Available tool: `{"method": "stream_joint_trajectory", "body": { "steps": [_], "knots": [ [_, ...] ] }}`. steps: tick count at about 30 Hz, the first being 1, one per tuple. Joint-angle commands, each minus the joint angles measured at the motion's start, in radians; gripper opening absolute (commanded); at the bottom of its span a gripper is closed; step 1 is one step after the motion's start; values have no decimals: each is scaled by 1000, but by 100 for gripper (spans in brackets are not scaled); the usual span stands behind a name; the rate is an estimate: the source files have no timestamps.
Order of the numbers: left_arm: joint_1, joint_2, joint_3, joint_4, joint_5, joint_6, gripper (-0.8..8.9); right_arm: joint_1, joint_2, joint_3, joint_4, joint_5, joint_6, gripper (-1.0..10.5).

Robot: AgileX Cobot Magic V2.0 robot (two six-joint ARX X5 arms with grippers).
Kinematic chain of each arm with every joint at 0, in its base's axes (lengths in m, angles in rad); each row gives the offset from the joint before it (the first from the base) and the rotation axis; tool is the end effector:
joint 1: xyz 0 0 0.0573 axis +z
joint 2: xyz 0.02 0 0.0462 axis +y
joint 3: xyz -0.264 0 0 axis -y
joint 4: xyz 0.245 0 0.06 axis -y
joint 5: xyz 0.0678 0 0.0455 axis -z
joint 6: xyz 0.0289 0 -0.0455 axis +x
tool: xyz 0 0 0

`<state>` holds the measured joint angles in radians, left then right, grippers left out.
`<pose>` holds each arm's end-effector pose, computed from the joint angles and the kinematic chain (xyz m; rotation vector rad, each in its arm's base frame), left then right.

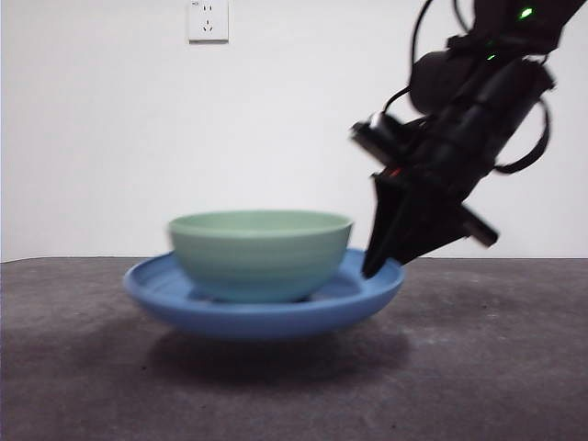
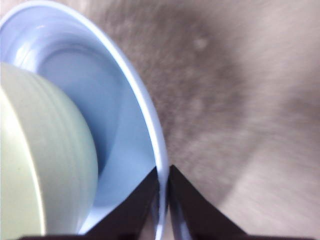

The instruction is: Place the green bowl on the blue plate

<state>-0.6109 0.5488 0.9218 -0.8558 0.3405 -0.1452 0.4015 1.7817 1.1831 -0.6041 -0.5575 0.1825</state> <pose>0.0643 -0.0568 0.3423 -0.0639 0.5629 -0.8938 0.3113 0.1488 0.1870 0.2440 1.3159 0.7225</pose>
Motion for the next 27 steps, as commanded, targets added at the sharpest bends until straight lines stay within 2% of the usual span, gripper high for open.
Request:
{"method": "stream_joint_trajectory", "body": {
  "steps": [1,15,20,25,27],
  "knots": [
    [-5,4,10,11,5,-2,599,19,46,20,21,-8,43,13],
    [-5,4,10,11,5,-3,598,19,95,21,55,61,61,17],
    [-5,4,10,11,5,-2,598,19,93,23,58,61,55,156],
    [-5,4,10,11,5,-3,599,7,67,66,6,66,35,182],
    [-5,4,10,11,5,-2,599,2,36,99,-36,90,26,247]
  ]
}}
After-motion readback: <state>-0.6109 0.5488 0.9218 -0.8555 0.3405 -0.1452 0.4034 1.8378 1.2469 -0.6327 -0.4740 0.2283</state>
